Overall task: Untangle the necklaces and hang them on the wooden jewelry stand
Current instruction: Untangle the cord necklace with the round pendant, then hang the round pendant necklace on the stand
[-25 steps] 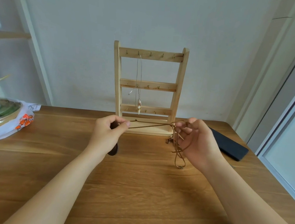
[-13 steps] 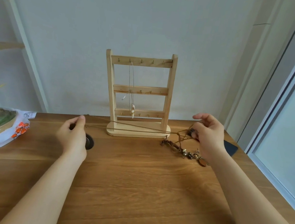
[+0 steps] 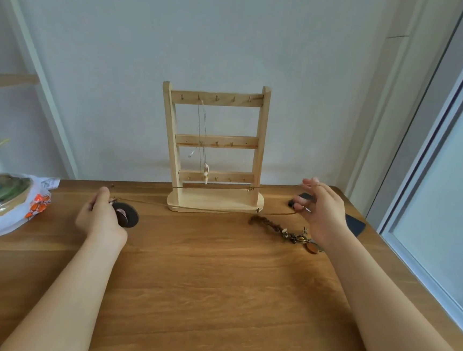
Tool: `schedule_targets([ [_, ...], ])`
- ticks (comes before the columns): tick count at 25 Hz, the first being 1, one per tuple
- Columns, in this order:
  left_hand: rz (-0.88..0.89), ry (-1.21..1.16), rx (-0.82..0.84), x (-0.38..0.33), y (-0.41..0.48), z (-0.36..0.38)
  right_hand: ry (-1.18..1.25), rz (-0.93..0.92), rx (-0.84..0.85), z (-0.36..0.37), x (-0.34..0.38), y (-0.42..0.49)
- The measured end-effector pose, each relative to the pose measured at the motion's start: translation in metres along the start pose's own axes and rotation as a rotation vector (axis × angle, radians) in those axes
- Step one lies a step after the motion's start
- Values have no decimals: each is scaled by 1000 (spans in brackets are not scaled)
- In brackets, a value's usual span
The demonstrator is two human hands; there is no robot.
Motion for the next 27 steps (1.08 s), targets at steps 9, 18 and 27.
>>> schedule_targets([
  [9, 113, 144, 492, 8, -47, 53, -386, -427, 354, 77, 69, -47],
  [18, 154, 425, 802, 19, -78, 96, -481, -717, 495, 187, 220, -62],
  [27, 284, 748, 1168, -63, -141, 166, -664, -962, 461, 268, 328, -69],
])
Point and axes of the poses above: each hand's wrist, its own y-axis towards the middle knuckle, its own z-axis out of the palm, x = y × z, the point moved 10 cm from there along y, towards the middle knuckle
